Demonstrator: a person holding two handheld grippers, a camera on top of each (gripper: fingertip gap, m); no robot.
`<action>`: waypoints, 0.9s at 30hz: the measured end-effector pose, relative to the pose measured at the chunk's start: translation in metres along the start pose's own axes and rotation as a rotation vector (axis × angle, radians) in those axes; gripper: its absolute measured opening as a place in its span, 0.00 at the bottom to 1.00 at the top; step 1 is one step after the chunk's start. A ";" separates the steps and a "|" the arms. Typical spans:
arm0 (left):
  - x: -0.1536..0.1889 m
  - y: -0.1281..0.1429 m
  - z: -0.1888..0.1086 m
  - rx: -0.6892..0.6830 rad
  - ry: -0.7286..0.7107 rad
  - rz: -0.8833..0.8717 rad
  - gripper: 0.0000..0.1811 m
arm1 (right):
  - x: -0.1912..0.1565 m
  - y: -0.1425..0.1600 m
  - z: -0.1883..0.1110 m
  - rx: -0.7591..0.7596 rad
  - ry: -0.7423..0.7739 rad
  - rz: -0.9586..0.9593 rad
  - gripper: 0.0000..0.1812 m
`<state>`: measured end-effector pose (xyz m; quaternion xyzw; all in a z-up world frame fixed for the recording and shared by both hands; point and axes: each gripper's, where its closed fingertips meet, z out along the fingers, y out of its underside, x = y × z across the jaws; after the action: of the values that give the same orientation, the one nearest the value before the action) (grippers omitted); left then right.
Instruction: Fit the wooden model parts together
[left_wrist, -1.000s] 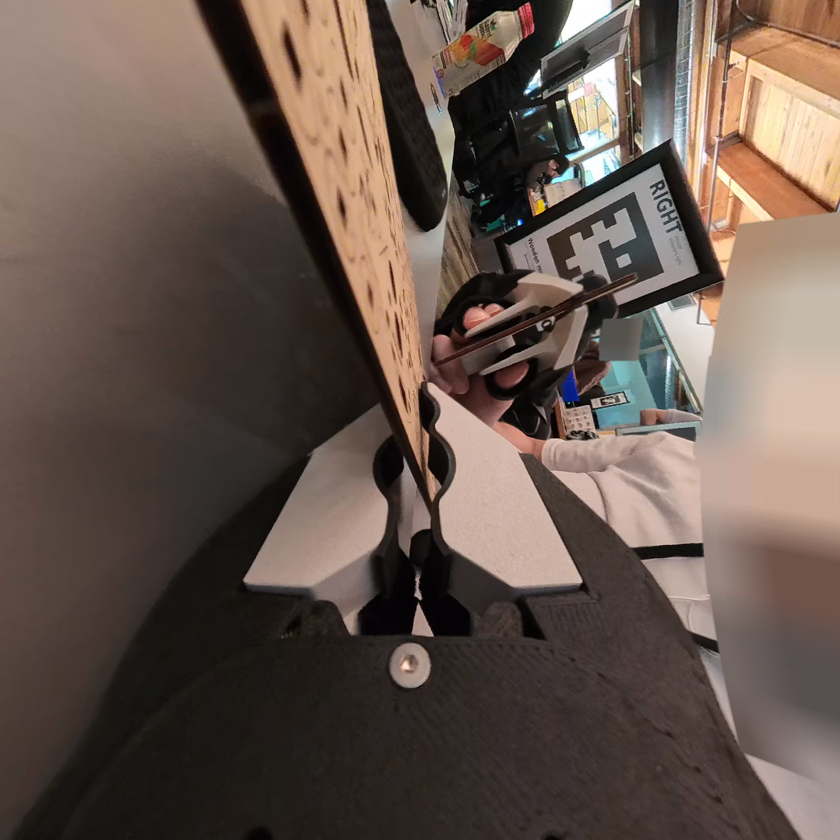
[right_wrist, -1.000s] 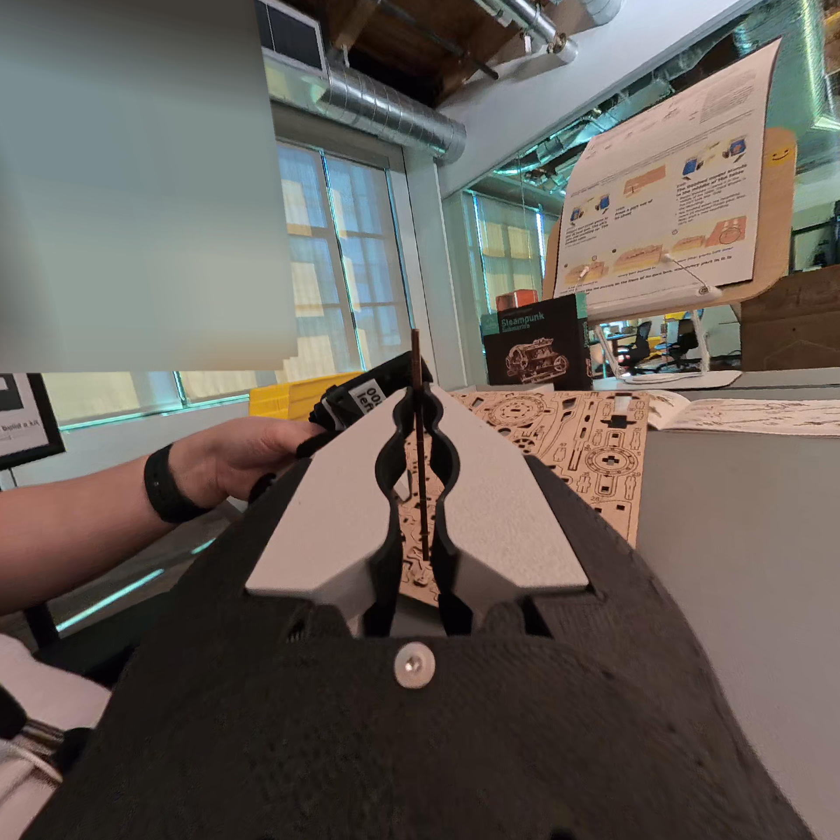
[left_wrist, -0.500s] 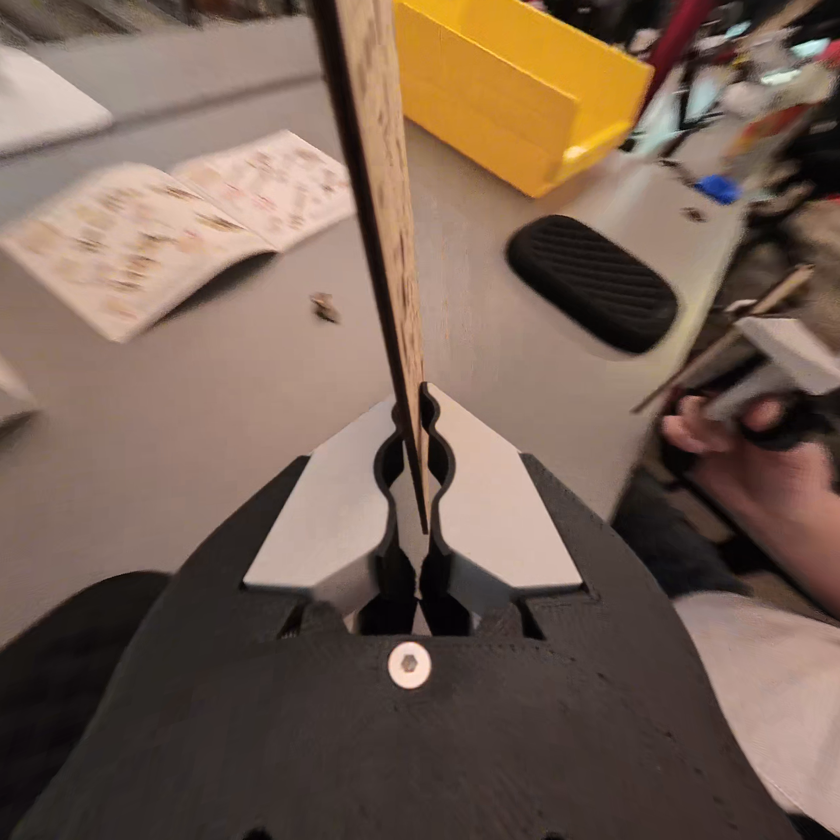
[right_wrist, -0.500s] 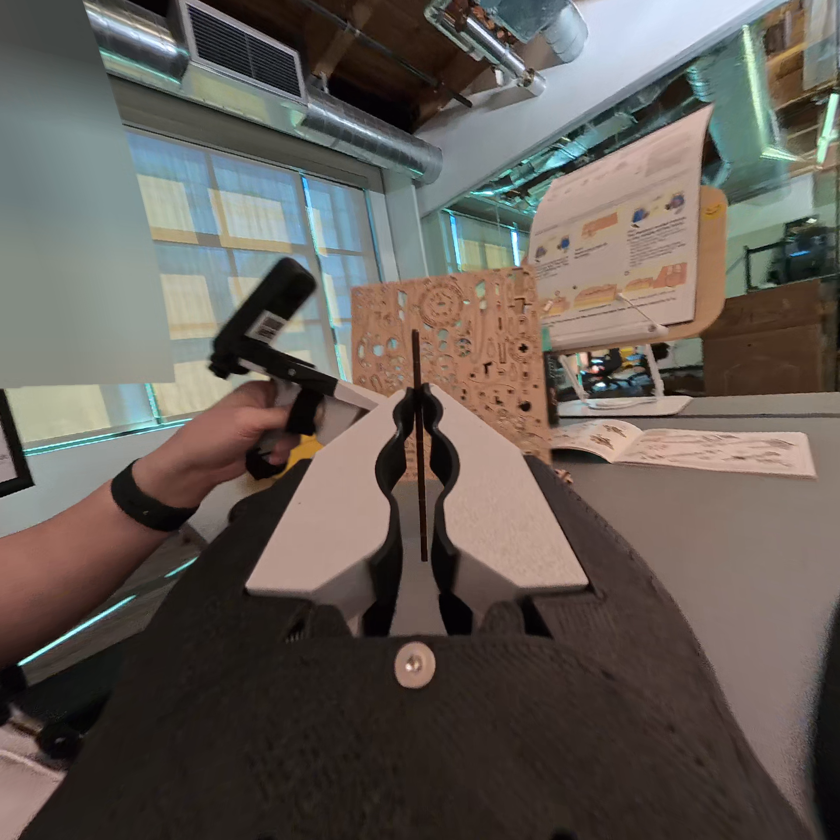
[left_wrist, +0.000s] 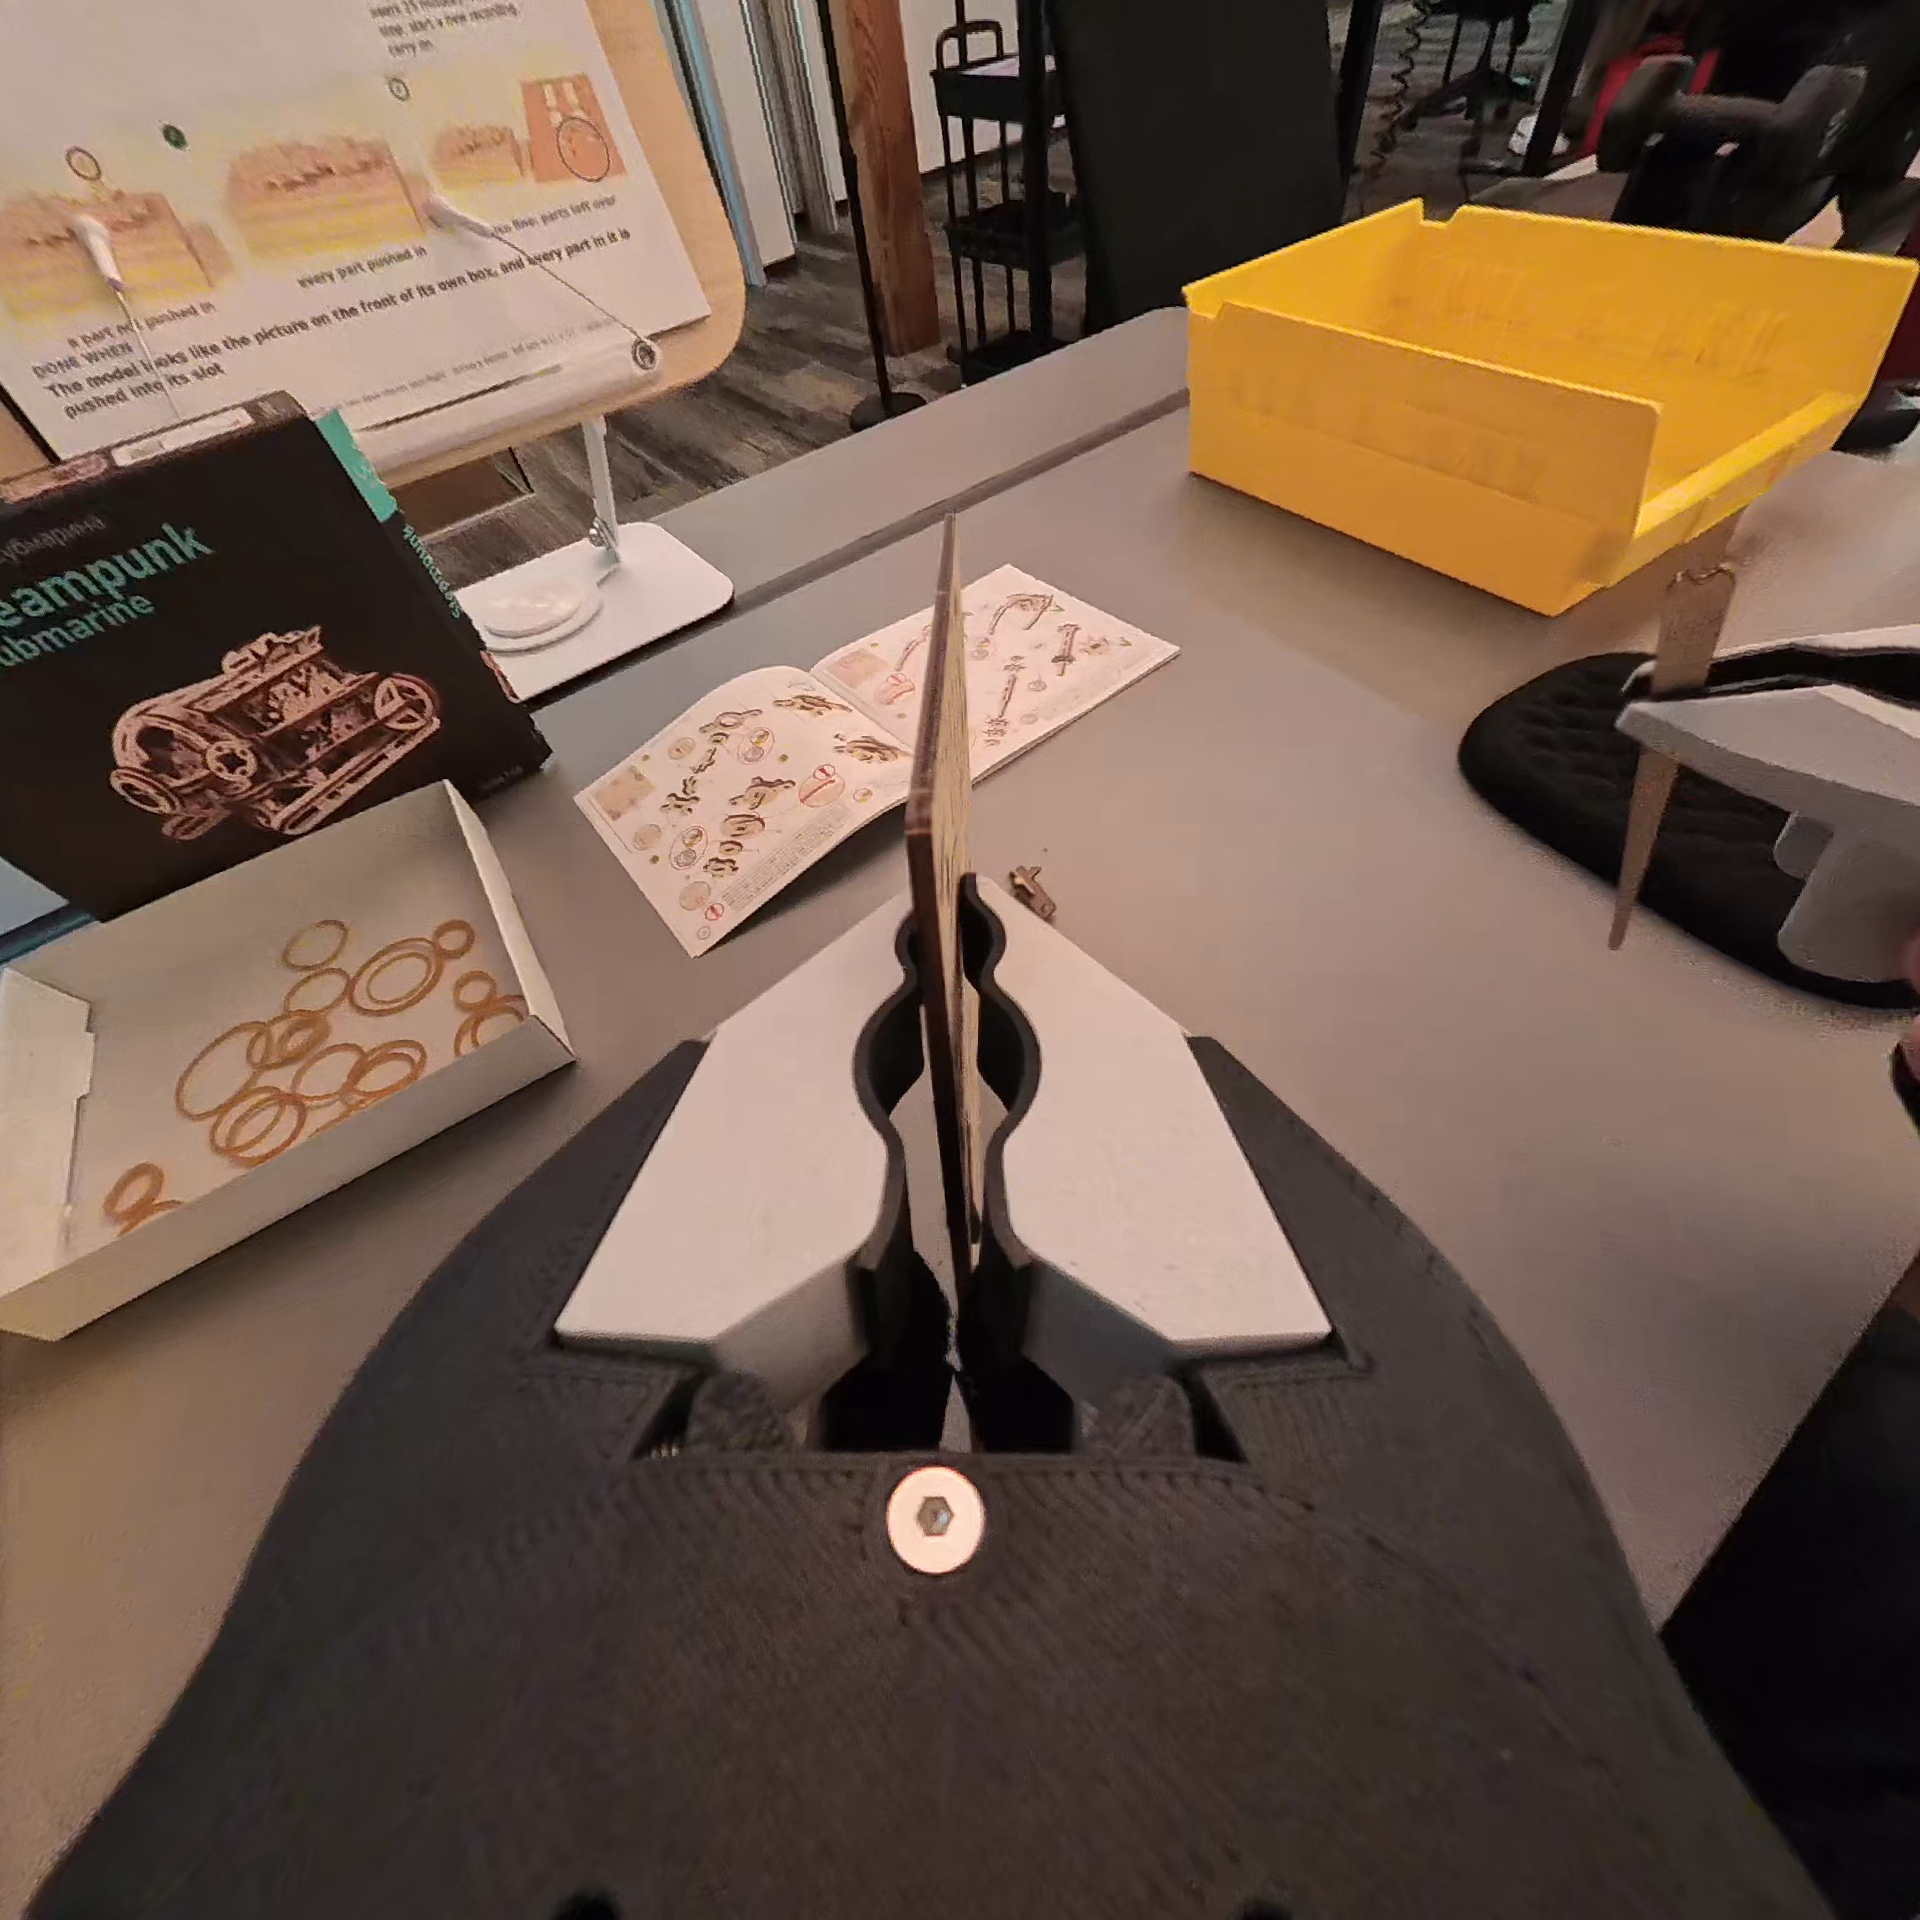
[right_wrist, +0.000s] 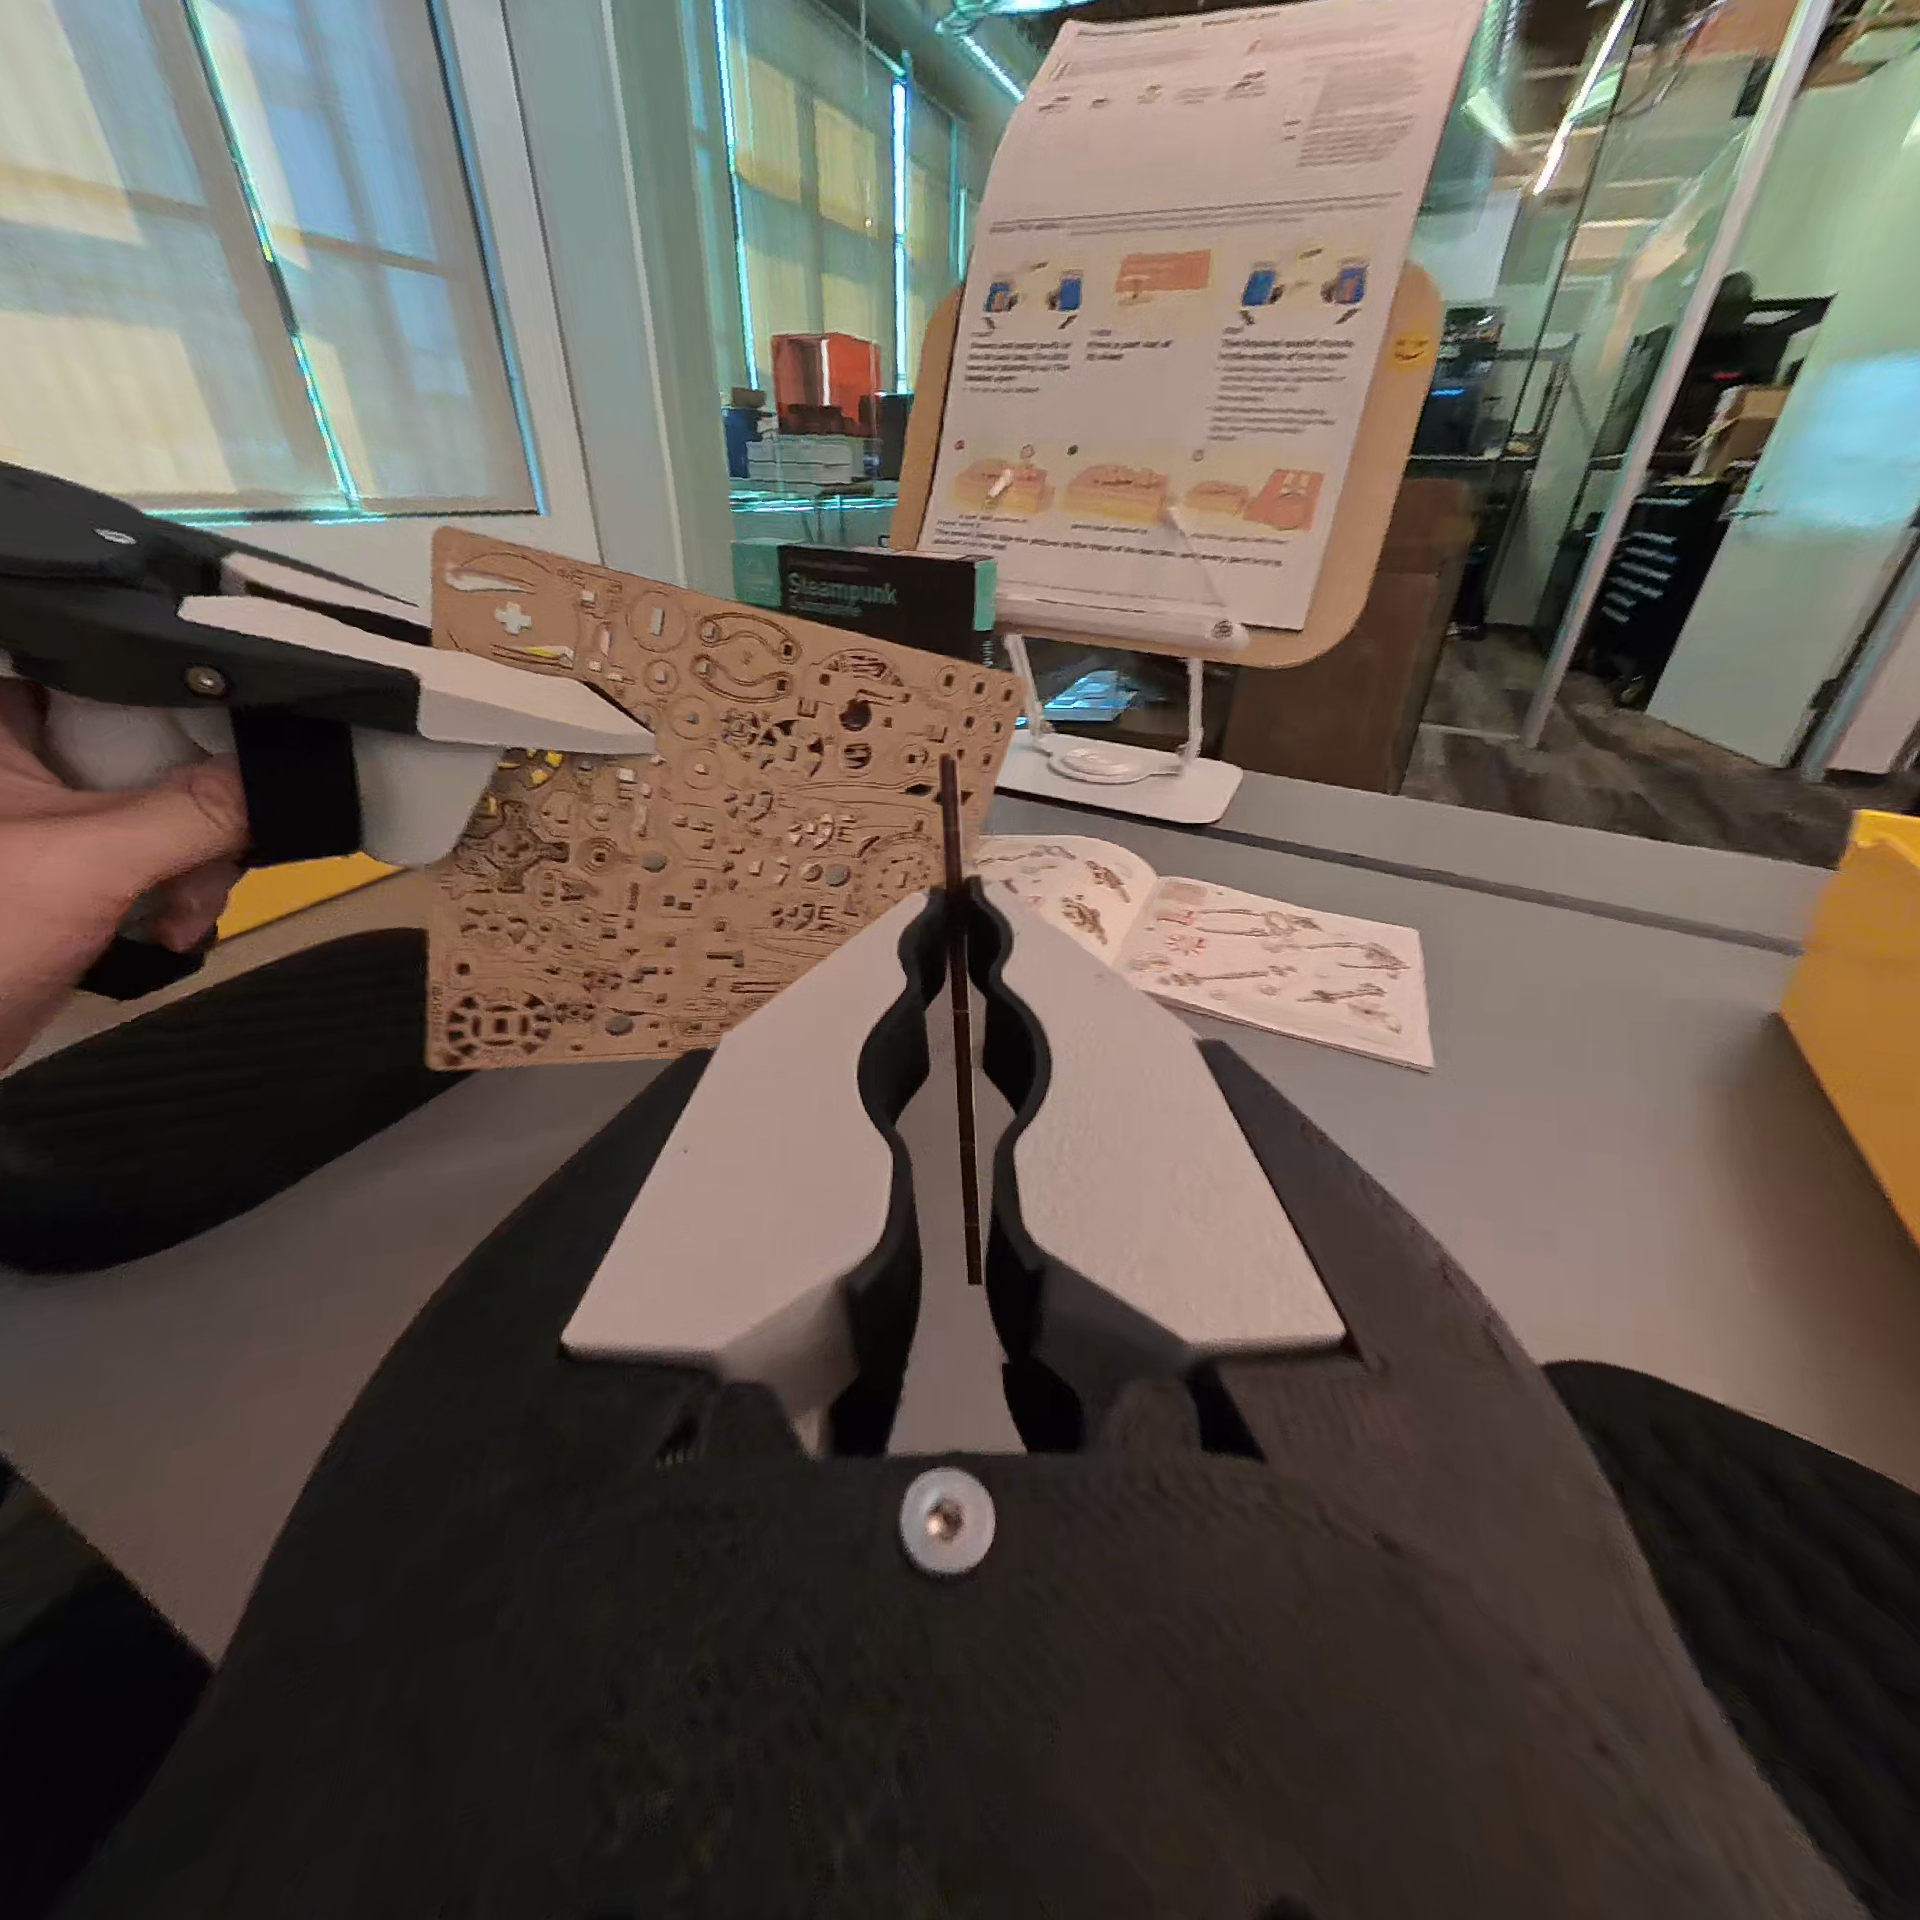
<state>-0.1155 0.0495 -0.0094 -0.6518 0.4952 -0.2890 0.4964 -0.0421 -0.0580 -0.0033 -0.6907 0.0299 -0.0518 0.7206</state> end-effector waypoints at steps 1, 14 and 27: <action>0.000 0.002 0.000 -0.001 -0.003 0.004 0.00 | -0.003 0.001 0.002 -0.004 -0.006 0.001 0.01; -0.003 0.012 0.002 -0.025 -0.049 0.036 0.00 | -0.006 0.051 0.027 -0.343 0.119 -0.169 0.01; 0.003 0.013 0.010 -0.038 -0.063 0.051 0.00 | 0.007 0.054 0.042 -0.463 0.222 -0.271 0.01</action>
<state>-0.1103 0.0497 -0.0253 -0.6571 0.5012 -0.2460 0.5065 -0.0281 -0.0150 -0.0555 -0.8246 0.0270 -0.2147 0.5228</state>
